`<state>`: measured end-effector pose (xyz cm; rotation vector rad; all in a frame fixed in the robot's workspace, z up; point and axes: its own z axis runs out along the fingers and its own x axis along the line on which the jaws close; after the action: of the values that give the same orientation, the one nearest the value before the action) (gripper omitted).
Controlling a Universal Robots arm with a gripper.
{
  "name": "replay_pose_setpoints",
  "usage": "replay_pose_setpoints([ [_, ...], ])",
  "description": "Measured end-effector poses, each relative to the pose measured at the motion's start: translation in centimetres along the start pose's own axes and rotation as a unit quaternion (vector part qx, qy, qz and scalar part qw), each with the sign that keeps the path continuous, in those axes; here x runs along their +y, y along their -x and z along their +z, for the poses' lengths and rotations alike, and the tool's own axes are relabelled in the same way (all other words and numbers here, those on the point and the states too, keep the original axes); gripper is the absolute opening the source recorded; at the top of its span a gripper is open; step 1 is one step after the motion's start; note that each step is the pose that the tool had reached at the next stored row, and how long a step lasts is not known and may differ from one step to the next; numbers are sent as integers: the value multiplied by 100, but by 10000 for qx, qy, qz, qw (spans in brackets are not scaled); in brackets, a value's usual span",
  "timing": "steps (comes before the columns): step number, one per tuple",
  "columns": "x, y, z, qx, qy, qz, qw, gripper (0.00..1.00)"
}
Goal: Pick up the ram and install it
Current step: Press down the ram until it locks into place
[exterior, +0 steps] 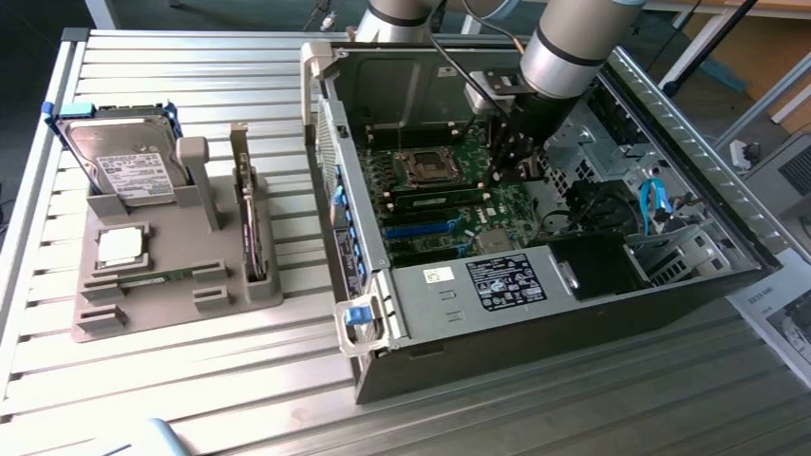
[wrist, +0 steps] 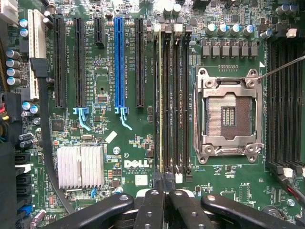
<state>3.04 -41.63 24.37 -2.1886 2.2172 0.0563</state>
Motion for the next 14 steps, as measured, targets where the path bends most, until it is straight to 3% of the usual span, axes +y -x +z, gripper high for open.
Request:
replay_pose_setpoints([
  [14,32,-1,58,1,1,-1,10000,10],
])
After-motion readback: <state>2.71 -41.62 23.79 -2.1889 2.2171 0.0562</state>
